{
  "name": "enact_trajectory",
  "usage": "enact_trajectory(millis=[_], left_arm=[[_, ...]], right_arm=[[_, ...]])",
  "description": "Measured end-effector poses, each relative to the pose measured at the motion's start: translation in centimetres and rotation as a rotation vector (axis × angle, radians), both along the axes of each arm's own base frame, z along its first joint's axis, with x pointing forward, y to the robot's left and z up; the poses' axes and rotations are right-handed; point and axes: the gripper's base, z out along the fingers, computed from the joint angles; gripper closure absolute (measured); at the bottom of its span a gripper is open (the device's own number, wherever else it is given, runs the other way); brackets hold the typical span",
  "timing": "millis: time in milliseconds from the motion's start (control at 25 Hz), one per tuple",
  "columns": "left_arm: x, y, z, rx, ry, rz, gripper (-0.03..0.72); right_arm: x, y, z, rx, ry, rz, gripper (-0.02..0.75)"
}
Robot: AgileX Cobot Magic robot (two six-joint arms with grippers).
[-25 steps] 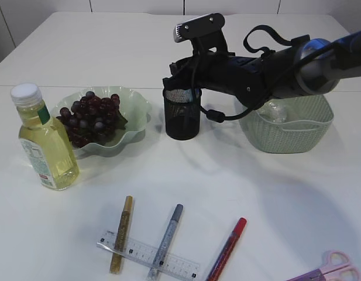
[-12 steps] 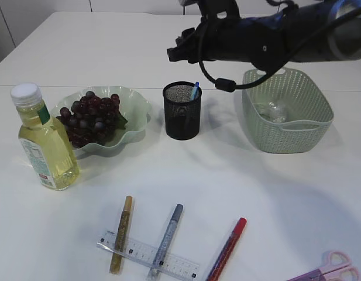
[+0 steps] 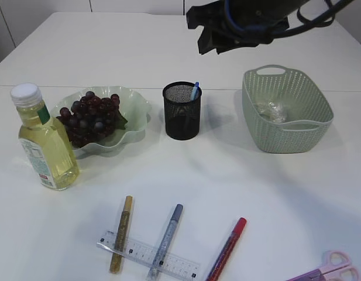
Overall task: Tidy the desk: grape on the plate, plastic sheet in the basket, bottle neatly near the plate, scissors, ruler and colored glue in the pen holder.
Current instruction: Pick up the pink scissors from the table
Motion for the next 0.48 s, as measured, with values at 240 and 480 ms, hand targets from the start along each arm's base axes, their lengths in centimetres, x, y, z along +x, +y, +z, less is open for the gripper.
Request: enact_trajectory(millis=[240, 480], left_arm=[[0.0, 0.2, 0.0, 0.029, -0.003, 0.000, 0.326], [0.0, 0.1, 0.0, 0.041, 0.006, -0.017, 0.326]], right_arm=[[-3.4, -0.5, 2.7, 0.014, 0.194, 0.054, 0.462], [-5.8, -0.8, 2.1, -0.043, 0.447, 0.122, 0.467]])
